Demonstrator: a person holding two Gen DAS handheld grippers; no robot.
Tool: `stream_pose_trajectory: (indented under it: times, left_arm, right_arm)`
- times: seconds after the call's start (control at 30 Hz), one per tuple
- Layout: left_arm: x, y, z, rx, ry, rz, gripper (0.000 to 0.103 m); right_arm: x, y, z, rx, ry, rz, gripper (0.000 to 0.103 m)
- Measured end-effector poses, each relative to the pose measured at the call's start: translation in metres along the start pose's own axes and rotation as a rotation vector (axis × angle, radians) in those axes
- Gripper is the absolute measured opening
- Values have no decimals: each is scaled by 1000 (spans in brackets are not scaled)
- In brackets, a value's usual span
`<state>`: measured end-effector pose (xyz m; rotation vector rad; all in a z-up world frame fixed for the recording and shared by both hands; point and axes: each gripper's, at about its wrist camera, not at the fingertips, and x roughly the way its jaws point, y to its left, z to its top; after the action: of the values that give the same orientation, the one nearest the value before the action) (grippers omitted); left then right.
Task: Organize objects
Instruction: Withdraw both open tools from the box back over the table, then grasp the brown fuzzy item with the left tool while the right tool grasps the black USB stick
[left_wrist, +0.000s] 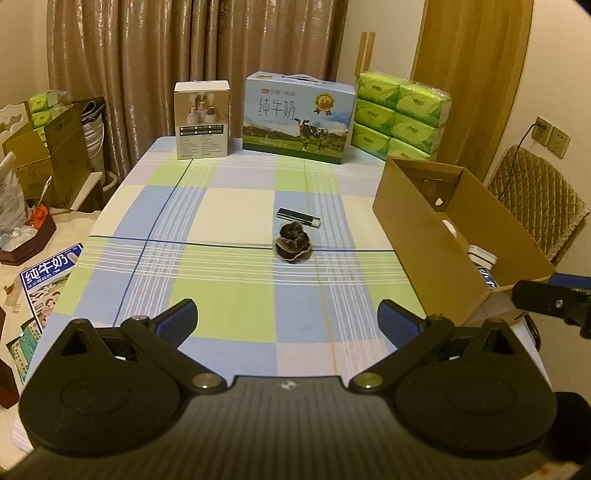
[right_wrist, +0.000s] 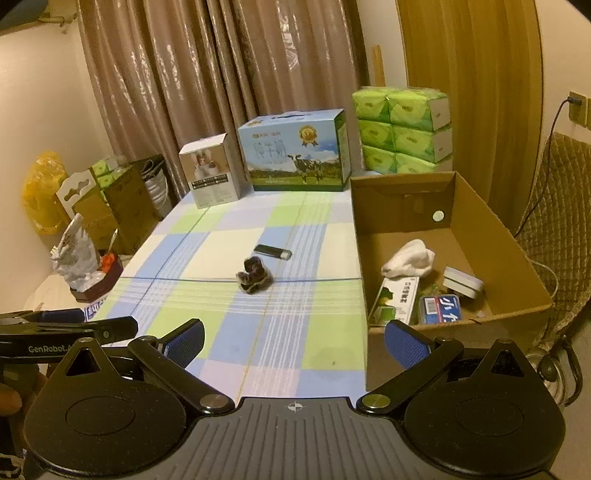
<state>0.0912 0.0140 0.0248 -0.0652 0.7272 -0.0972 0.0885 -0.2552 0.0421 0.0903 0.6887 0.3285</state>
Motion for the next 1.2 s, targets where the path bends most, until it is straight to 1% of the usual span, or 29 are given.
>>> stream_pose_trajectory:
  times: [0.2,0.43,0.53,0.6,0.67,0.7,0.77,0.83,0.87,1.03,1.2]
  left_arm:
    - [10,11,3,5,0,19,102]
    - [38,21,8,68,6,28,102]
    - [55,27,8,97,15,29,102]
    - [68,30,9,119,19,31,102]
    - [83,34,10,141,18,21,101]
    - [90,35,10,149,18,9,101]
    - [105,37,12,168,17,-8,100]
    - [123,36,14,201,18,-20,97]
    - [133,36,14,223,13,-28,94]
    - [181,32,17,311,4,-57,88]
    - [223,24,23,416,-22,-84,86]
  right_arm:
    - [10,9,4,-18,-16,2,101]
    - [36,18,11,-45,-19,16,99]
    - [54,21,14,-55,-12,31,85]
    - [70,21,15,-55,-8,34,78]
    - [86,22,16,-61,2,34,68]
    - [96,21,16,-63,9,37,67]
    - [116,20,16,-68,30,41,61]
    - [134,18,16,-62,43,43,58]
    - [144,16,16,-63,50,41,57]
    - [191,8,18,-61,76,26,56]
    - [228,3,26,-61,85,23,56]
